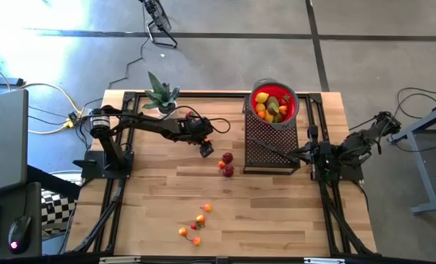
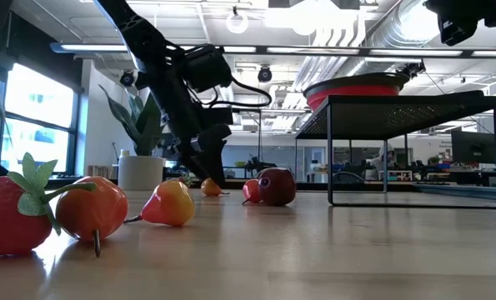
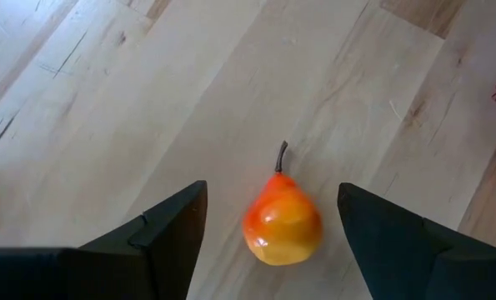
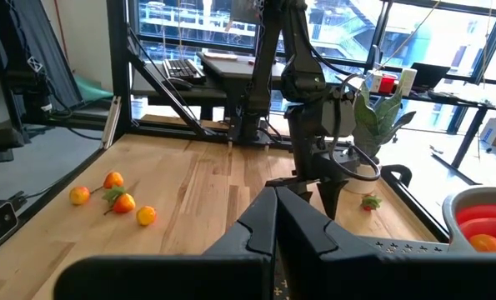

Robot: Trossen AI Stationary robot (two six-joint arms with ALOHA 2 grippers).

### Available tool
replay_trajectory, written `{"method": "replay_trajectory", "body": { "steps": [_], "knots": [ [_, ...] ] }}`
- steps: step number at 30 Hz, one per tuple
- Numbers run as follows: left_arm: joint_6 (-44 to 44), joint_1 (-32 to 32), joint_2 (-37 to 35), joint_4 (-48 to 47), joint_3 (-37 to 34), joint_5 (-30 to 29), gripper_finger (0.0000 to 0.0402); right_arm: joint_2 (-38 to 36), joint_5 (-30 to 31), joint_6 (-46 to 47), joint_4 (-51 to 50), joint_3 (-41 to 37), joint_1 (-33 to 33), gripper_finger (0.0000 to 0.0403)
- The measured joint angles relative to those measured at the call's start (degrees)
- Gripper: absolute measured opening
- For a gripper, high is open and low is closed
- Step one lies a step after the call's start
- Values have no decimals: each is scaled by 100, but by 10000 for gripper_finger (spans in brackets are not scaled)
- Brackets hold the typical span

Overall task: Pick & Place Fruit
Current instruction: Put the pear into the strainer bowl on the shelf

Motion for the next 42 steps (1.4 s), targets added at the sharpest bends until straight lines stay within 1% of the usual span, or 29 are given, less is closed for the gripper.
{"method": "replay_trajectory", "body": {
  "steps": [7,14,30,33,39,42],
  "knots": [
    [0,0,0,-60,0,0,261,0,-2,-2,0,0,-1,2],
    [0,0,0,-352,-2,-15,261,0,-2,0,0,0,1,2],
    [0,0,0,-298,-2,-22,261,0,-2,0,0,0,0,2],
    [0,0,0,-299,-2,-22,249,0,-2,0,0,0,0,3],
    [0,0,0,-297,-2,-17,197,0,-2,0,0,0,0,3],
    [0,0,0,-295,-2,-15,177,0,-2,0,0,0,0,3]
  ]
}}
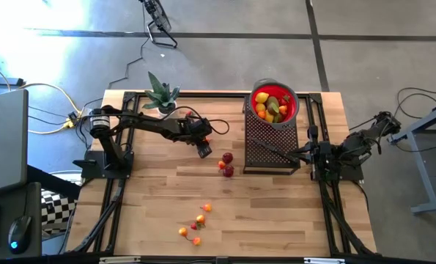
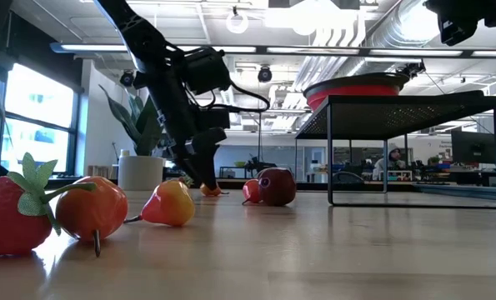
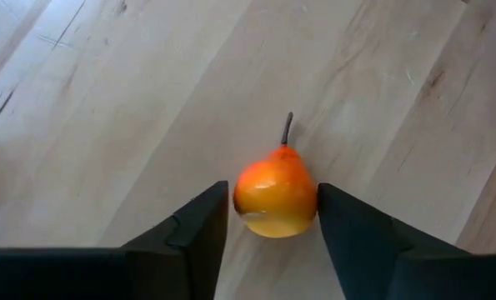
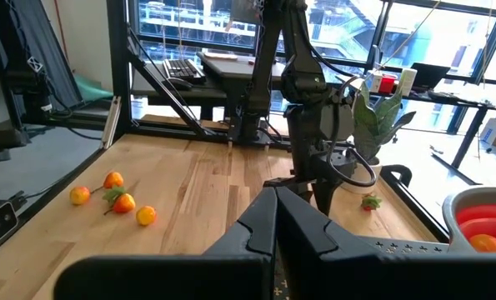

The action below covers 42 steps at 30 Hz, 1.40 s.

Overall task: Pick & Place Fruit
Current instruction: Put the pear into the strainer bowl on the shelf

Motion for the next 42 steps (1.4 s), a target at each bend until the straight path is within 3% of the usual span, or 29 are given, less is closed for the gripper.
{"method": "replay_trajectory", "body": {
  "steps": [12,22,30,36,42],
  "knots": [
    [-129,0,0,38,0,20,157,0,0,0,0,0,-1,3],
    [-109,4,0,341,2,429,156,0,0,0,0,0,0,2],
    [111,7,-447,255,56,467,156,0,0,-2,-29,0,-1,2],
    [653,7,-842,-121,667,452,156,0,-22,0,-55,0,1,2],
    [1190,5,-837,-419,1828,410,156,0,-24,25,-202,0,1,2]
  ]
}}
